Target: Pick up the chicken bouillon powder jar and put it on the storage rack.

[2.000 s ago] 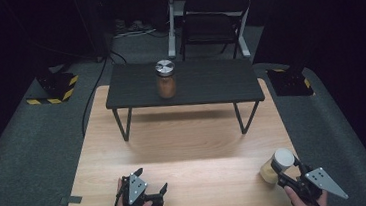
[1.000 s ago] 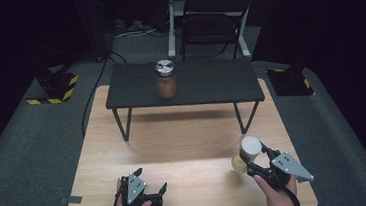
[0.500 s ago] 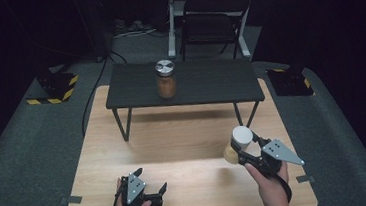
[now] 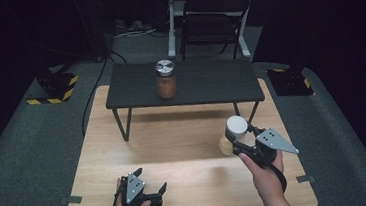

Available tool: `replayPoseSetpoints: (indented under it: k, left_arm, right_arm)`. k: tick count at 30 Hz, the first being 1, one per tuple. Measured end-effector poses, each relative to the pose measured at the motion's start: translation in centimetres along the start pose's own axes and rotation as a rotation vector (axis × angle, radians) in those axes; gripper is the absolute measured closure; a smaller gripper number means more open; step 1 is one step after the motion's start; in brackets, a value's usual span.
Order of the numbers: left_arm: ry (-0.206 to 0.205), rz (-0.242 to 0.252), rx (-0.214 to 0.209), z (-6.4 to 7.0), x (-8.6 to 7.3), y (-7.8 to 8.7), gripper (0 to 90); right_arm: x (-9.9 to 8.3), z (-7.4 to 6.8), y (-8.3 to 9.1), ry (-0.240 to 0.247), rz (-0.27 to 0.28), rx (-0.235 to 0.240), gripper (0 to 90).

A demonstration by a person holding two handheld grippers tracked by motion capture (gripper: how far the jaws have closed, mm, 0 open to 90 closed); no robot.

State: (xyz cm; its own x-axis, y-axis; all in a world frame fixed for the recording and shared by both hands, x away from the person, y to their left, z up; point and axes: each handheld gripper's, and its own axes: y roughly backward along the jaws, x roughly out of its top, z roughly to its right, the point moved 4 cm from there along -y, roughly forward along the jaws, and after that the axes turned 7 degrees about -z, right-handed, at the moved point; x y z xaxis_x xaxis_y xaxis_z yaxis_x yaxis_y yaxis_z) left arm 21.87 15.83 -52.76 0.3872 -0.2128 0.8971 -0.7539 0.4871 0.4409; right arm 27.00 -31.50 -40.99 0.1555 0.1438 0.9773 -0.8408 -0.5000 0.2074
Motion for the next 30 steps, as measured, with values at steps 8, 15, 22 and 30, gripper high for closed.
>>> replayPoseSetpoints:
  k: [8,15,22,30]
  left_arm:
    - [0.0,0.001,-0.002,0.0,0.0,0.0,0.4]
    - [0.005,0.004,-0.005,-0.1,-0.1,0.0,0.4]
    - [0.014,0.007,-0.008,-0.3,-0.1,0.1,0.4]
    - [0.023,0.012,-0.012,-0.4,-0.3,0.2,0.4]
  right_arm:
    - [1.5,0.0,-0.7,-0.016,0.015,-0.009,34.3]
    - [3.1,0.0,-1.2,-0.01,0.03,-0.012,34.3]
    - [4.6,-0.2,-1.8,-0.009,0.033,-0.025,34.4]
    - [6.7,-0.6,-2.6,-0.021,0.048,-0.023,34.3]
